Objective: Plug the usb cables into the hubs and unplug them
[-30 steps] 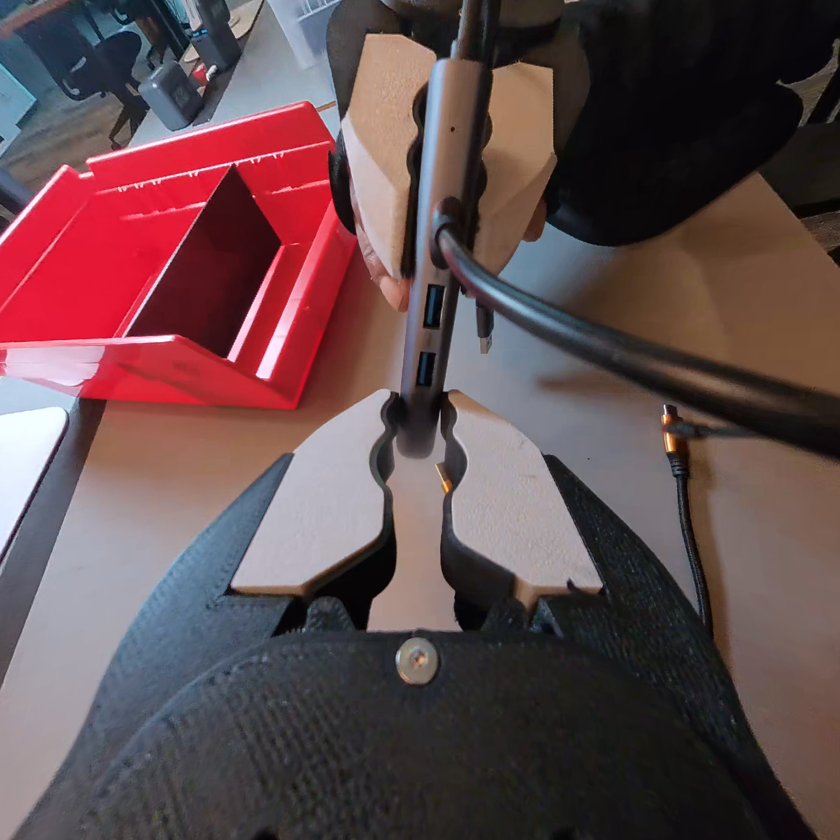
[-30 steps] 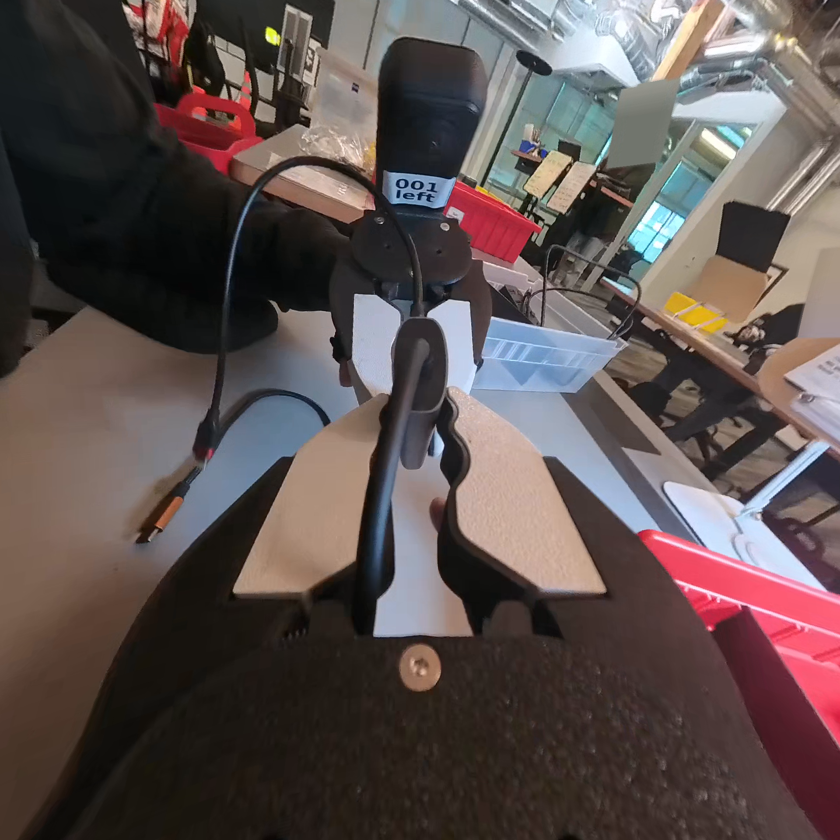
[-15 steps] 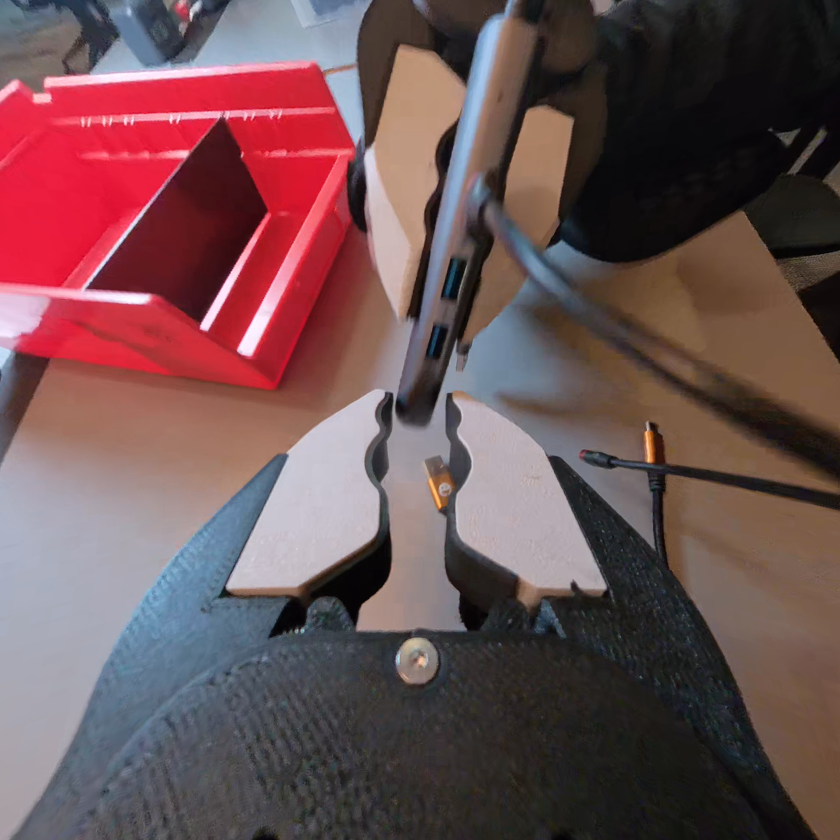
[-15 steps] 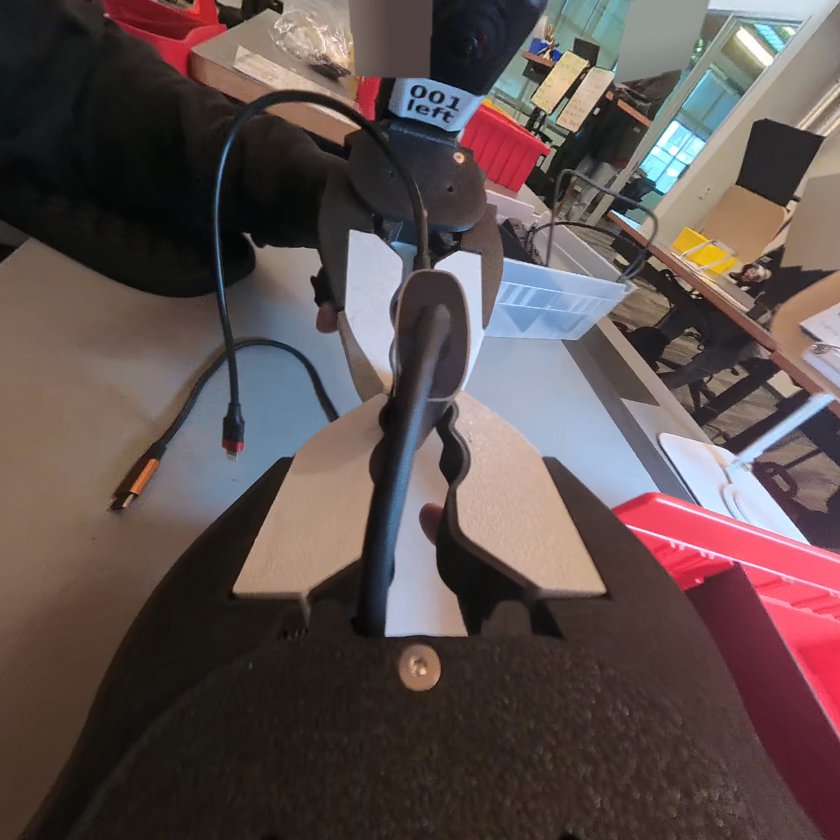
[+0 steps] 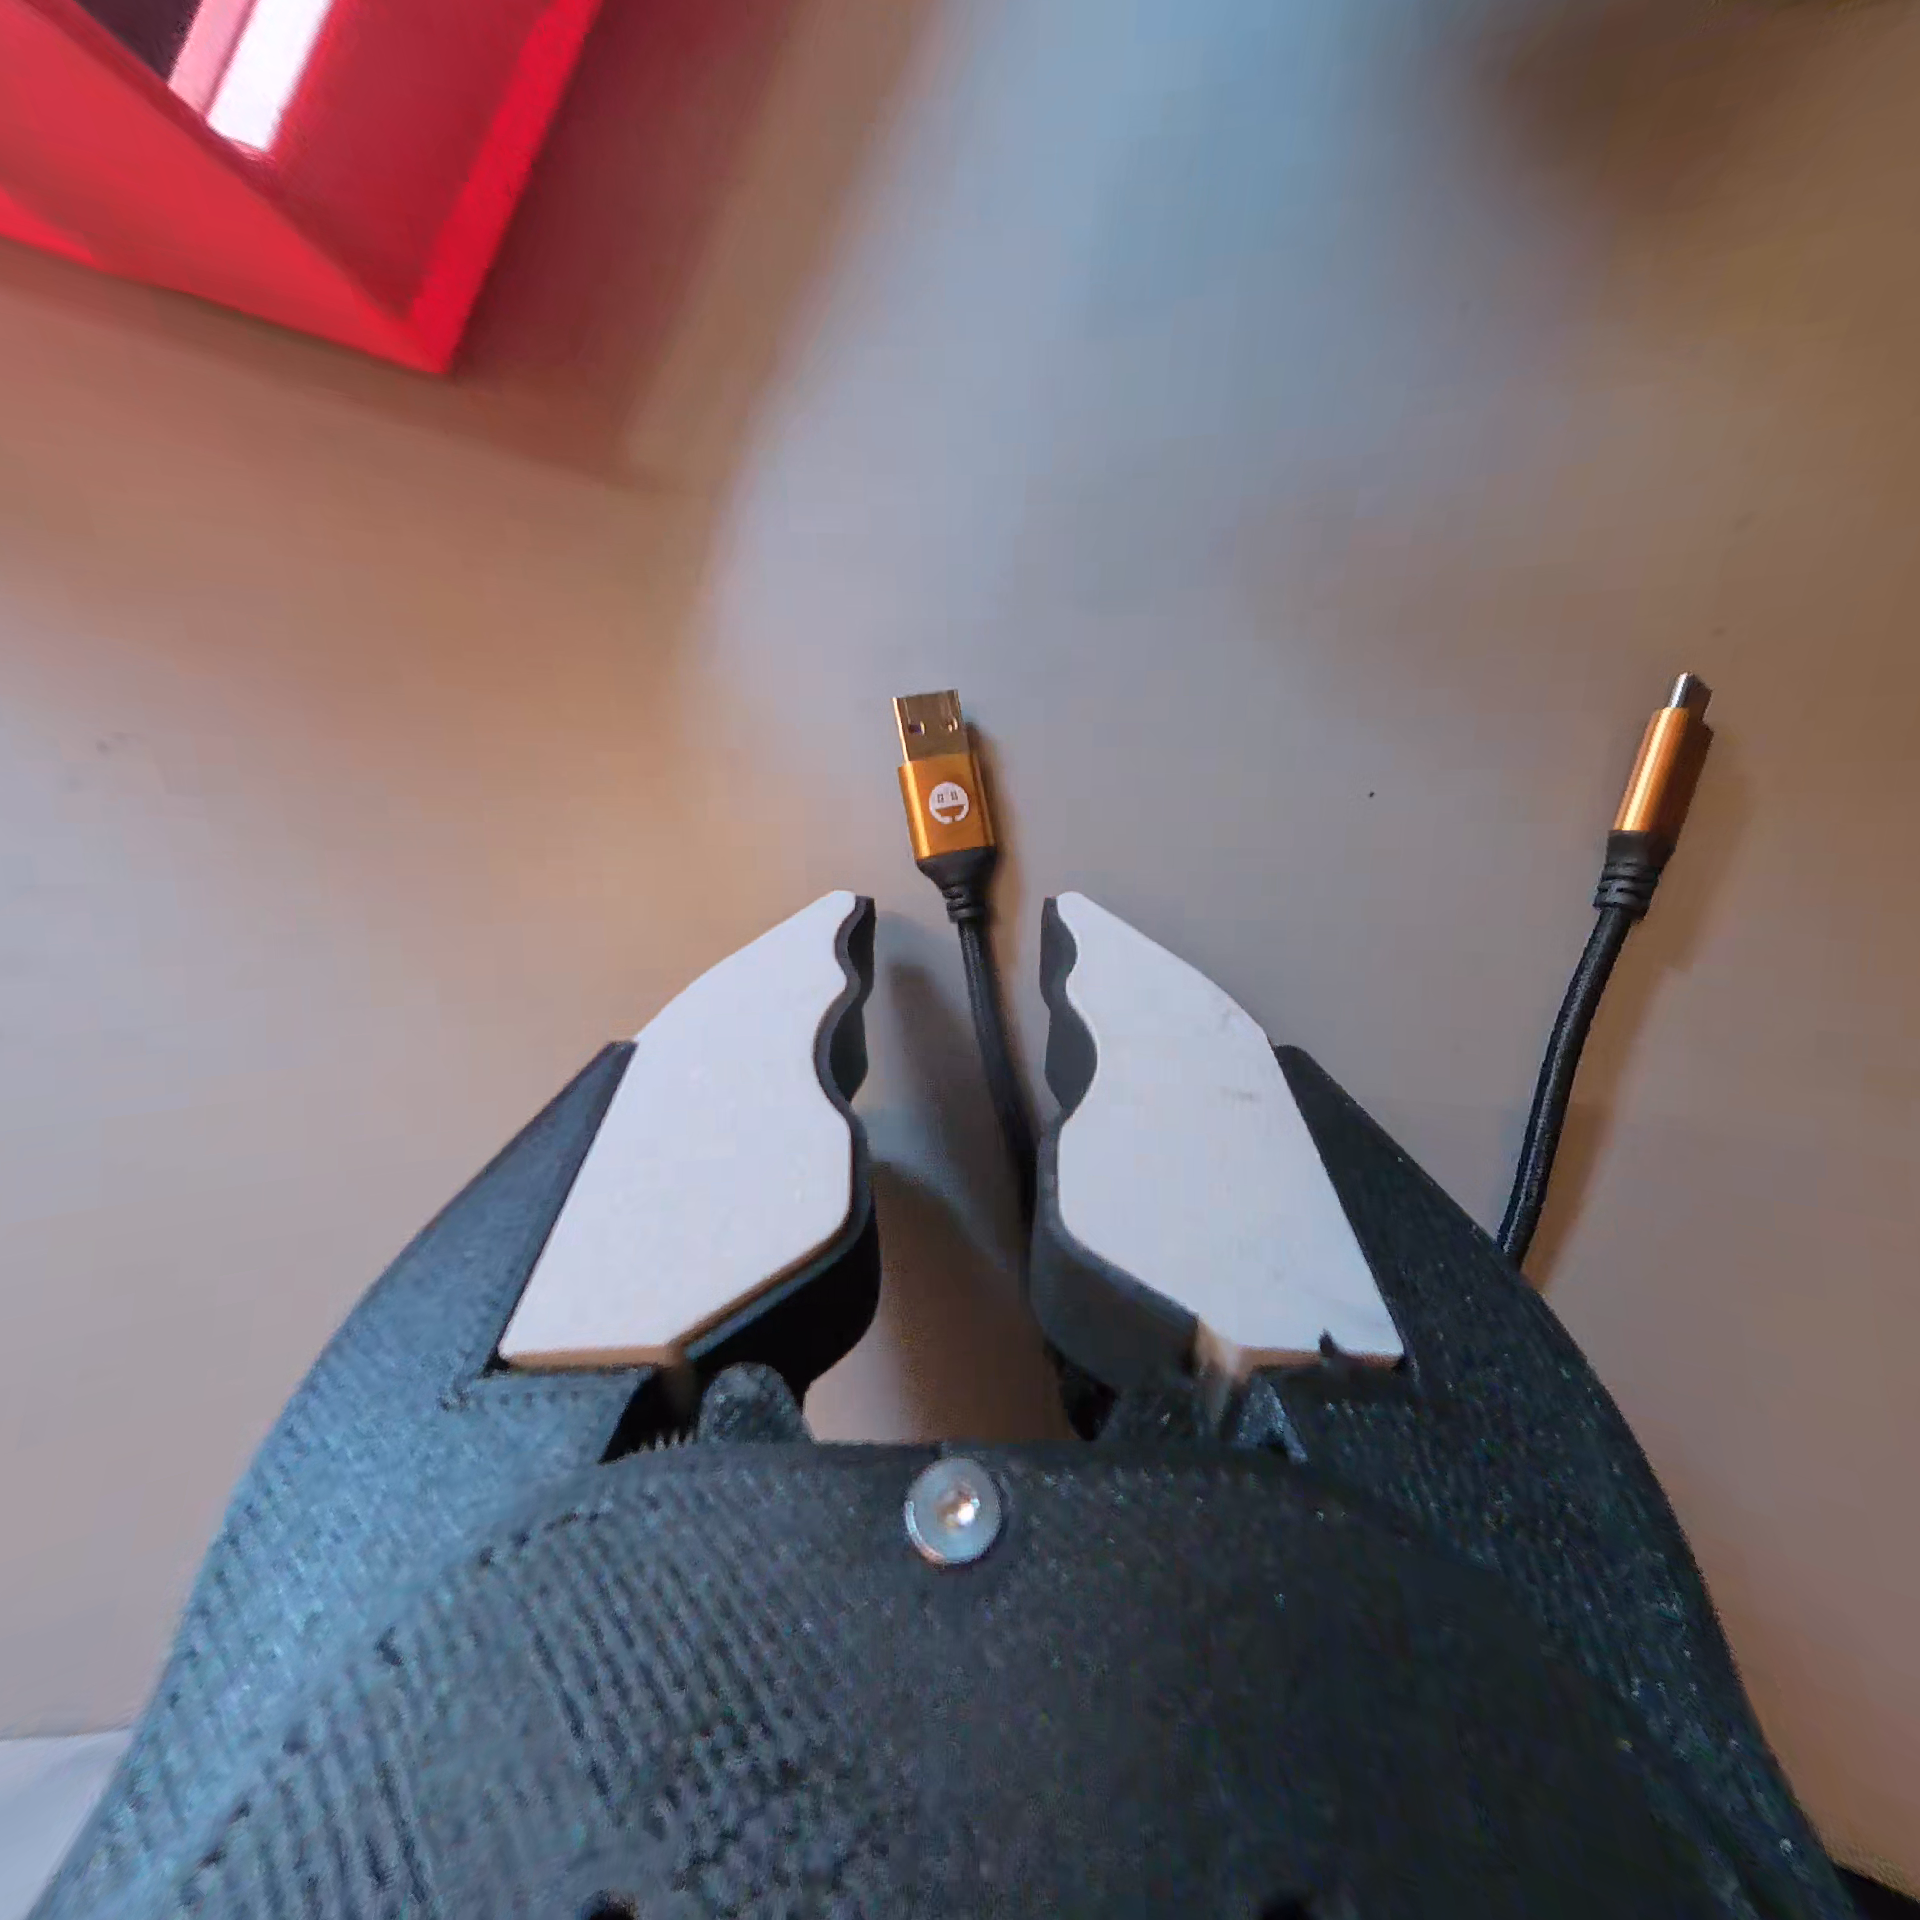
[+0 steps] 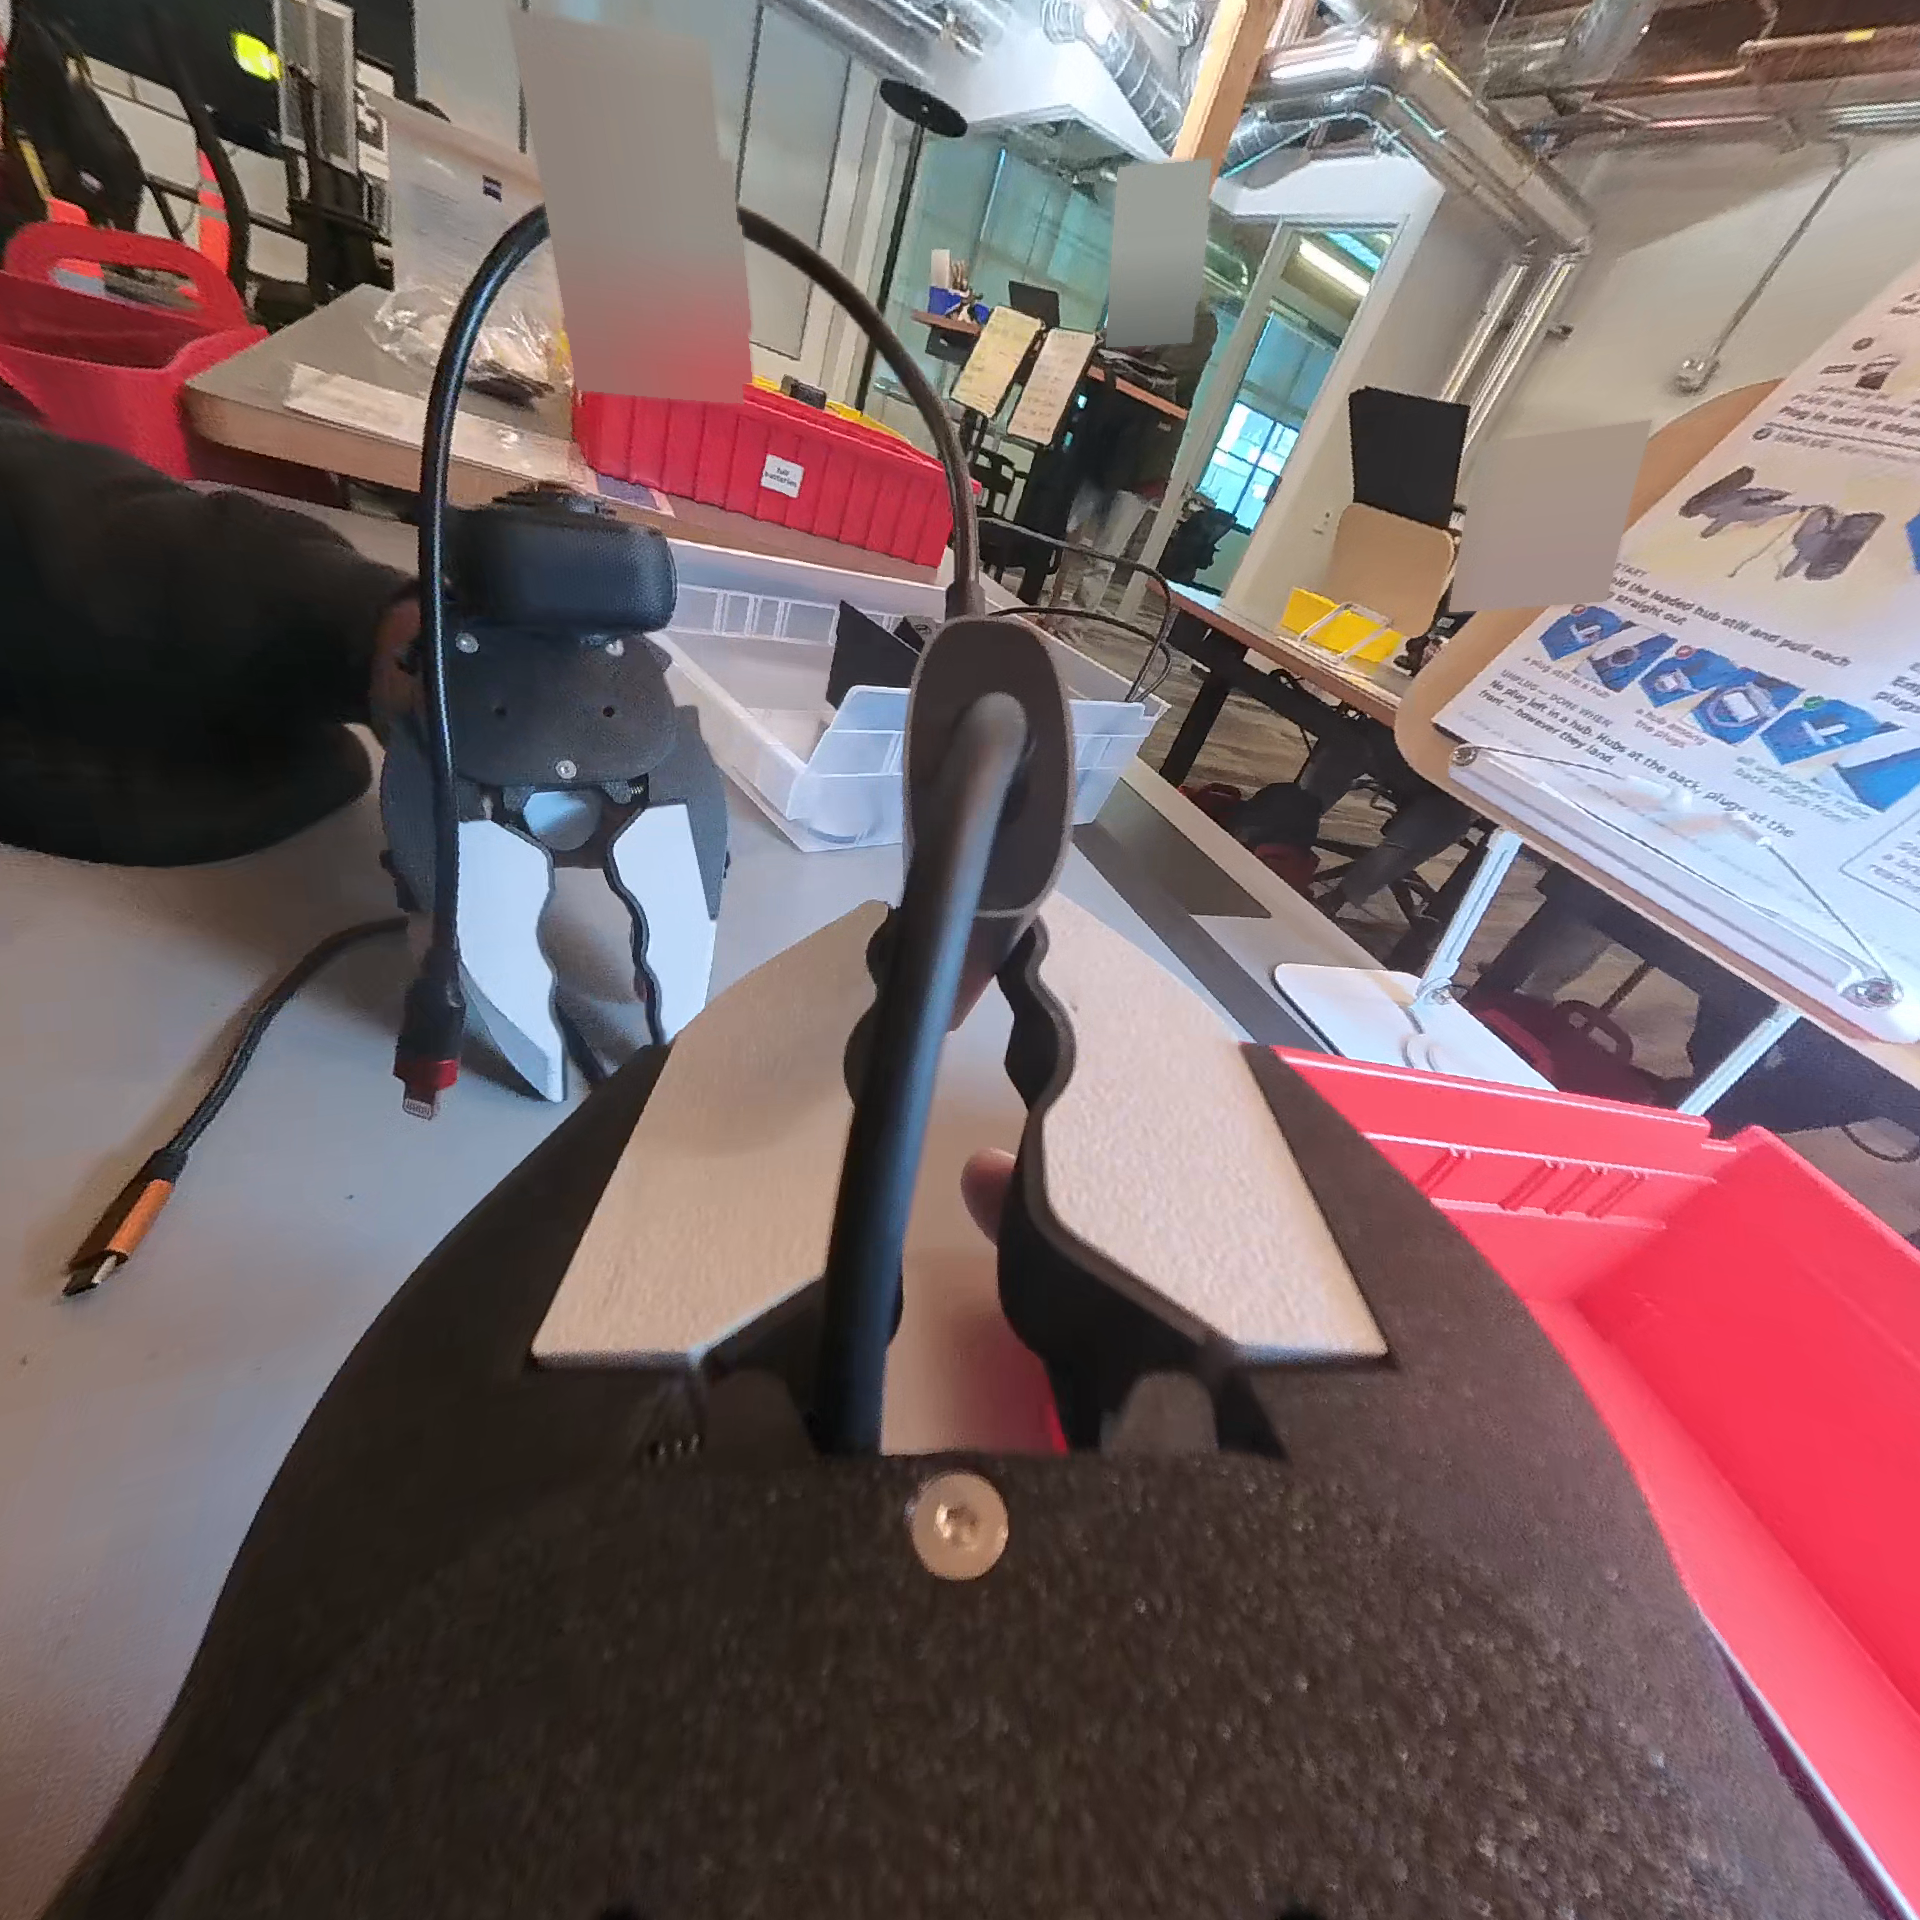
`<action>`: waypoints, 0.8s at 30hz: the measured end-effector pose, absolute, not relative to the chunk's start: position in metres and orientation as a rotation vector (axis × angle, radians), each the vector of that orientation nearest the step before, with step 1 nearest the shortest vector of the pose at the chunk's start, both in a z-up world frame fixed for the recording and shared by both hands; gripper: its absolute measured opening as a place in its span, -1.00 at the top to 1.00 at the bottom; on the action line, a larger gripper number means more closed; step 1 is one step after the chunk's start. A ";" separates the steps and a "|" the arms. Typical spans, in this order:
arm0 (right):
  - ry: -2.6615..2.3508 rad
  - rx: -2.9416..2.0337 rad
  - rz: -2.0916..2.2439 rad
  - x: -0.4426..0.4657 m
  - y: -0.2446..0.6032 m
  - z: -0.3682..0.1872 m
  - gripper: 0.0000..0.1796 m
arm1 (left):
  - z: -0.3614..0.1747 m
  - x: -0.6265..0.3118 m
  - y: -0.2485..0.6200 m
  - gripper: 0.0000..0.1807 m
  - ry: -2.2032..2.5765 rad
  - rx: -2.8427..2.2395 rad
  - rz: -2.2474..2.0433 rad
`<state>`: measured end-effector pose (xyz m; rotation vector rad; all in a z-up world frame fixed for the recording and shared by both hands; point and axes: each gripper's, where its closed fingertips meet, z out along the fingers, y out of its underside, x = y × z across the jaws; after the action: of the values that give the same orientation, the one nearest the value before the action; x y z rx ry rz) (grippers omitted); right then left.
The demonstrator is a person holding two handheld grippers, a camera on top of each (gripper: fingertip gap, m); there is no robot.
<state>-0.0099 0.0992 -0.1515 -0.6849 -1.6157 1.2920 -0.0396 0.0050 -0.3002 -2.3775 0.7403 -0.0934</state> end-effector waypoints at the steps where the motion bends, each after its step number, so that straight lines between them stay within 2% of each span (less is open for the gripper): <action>1: -1.617 -0.686 1.291 -0.010 0.099 -0.152 0.81 | -0.301 -0.040 0.005 0.67 0.728 -2.387 -0.099; 8: -1.652 -0.660 1.250 -0.010 0.095 -0.157 0.81 | -0.302 -0.039 0.009 0.77 0.652 -2.400 -0.159; 10: -1.664 -0.642 1.218 -0.010 0.095 -0.159 0.81 | -0.303 -0.041 0.013 0.89 0.667 -2.379 -0.105; 16: -1.724 -0.523 1.037 -0.010 0.090 -0.169 0.81 | -0.300 -0.051 0.016 0.91 0.647 -2.384 -0.070; 24: -1.806 -0.138 0.582 -0.009 0.059 -0.192 0.81 | -0.218 -0.038 -0.002 0.91 0.358 -2.142 -0.791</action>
<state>-0.0093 0.0595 -0.1922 -0.1376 -1.8058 0.5816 -0.0378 -0.0017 -0.2183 -2.1423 0.3578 -0.7907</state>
